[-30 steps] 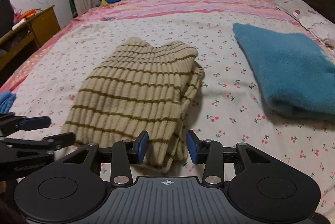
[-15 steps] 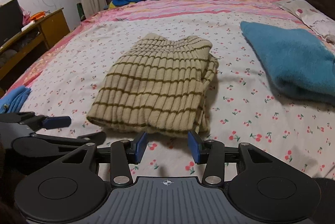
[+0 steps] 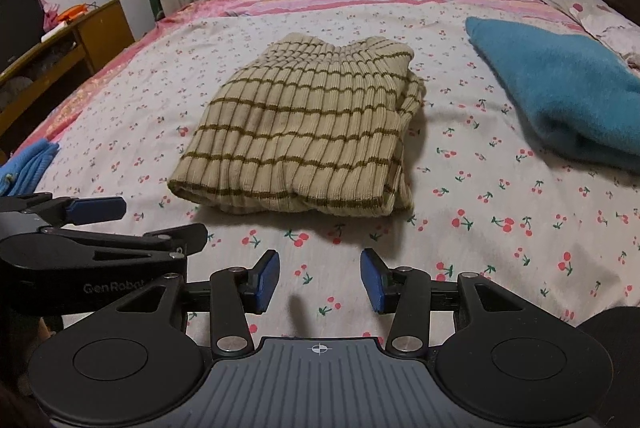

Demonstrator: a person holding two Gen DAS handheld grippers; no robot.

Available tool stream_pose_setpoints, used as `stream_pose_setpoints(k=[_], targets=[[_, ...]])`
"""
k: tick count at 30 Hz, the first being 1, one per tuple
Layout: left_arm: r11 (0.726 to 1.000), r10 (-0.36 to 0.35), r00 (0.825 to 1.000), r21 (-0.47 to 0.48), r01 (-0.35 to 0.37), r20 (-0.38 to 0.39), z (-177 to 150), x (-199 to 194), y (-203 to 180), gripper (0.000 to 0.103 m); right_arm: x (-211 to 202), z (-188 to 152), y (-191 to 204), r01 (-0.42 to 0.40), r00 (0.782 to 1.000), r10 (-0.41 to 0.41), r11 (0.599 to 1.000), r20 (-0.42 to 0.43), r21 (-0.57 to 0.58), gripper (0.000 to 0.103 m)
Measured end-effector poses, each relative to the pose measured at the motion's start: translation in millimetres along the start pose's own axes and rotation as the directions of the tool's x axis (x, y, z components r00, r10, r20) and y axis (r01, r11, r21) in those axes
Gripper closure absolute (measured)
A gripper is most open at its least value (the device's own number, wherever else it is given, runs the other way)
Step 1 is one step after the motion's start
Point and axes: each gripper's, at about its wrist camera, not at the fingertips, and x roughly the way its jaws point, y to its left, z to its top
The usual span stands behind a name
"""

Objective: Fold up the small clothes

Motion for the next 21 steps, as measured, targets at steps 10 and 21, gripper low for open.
stream_pose_setpoints(k=[10,21], targets=[[1.000,0.016,1.000,0.000,-0.016,0.004,-3.7,-0.7,-2.0,0.014,1.2,-2.5,-2.2,-0.002,1.000,0.002,1.000,-0.007,0.018,0.057],[1.000,0.020,1.000,0.008,-0.020,-0.001,-4.8,1.6,-3.4,0.014,3.9,-5.3,-2.4,-0.001,1.000,0.002,1.000,-0.020,0.024,0.057]])
